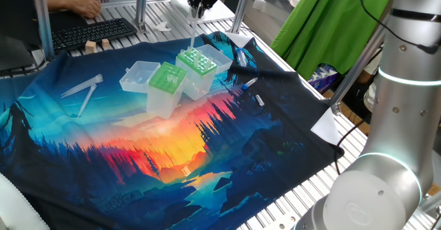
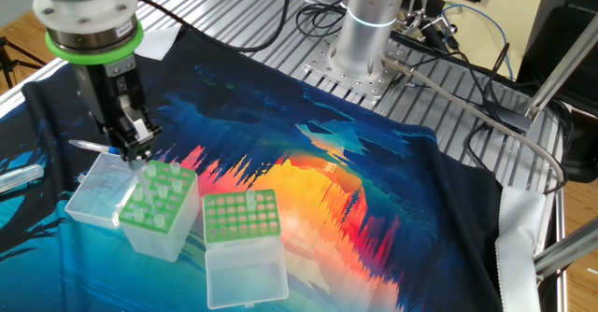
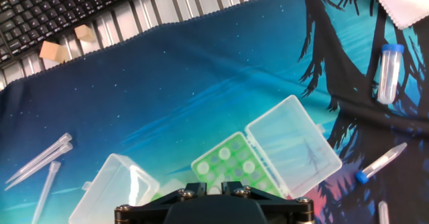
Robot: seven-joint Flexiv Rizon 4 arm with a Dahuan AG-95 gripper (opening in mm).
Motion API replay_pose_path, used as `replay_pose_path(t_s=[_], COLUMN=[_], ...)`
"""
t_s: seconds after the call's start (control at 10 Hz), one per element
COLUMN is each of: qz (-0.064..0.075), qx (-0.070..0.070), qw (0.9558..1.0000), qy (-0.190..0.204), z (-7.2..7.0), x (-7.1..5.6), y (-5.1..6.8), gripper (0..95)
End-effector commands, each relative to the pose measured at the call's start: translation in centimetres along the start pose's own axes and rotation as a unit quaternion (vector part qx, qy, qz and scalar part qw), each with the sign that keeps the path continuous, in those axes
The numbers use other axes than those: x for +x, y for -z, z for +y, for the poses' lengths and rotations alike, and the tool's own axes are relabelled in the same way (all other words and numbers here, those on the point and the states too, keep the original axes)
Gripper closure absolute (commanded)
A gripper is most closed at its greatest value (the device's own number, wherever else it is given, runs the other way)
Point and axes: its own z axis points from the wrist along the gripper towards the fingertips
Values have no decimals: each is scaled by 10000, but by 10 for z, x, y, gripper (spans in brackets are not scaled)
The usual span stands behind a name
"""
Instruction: Transfer all large pipette tips from one holder to another
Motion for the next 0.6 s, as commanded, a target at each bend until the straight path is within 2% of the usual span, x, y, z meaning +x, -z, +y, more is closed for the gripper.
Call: replay_pose_path(t_s=[0.1,0.6], qz=[-15,-23], qx=[-14,-31], qw=[10000,10000], qy=[-5,-27], z=[0,4], x=[-1,-4], y=[-2,-10], gripper=[950,950])
